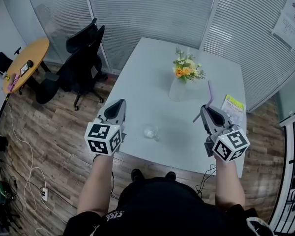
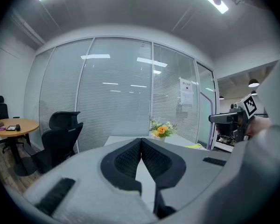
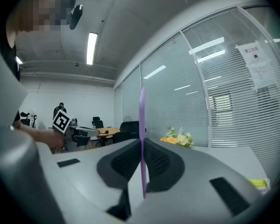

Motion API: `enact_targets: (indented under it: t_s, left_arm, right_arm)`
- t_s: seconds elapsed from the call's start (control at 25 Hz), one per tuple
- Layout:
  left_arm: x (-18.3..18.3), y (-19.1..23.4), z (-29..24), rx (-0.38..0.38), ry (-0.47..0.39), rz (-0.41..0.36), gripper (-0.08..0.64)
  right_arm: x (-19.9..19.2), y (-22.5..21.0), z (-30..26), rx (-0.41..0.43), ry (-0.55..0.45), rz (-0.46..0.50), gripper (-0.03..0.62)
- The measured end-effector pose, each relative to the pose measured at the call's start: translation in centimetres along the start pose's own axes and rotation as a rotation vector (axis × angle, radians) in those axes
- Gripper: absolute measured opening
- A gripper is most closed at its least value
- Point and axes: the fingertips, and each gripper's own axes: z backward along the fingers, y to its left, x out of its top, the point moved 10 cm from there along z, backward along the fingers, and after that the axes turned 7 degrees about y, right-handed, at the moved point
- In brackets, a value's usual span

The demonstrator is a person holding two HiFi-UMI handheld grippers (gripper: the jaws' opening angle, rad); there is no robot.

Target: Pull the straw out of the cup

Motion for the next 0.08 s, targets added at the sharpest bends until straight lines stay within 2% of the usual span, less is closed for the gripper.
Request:
enact_targets:
  t_s: [0.08]
  left_arm:
    - [0.02, 0.12, 0.05, -0.002, 0.001, -0.002, 0.009]
  right_arm:
    - [0.05, 0.1, -0.08, 0.0, 0.001, 0.0, 0.02]
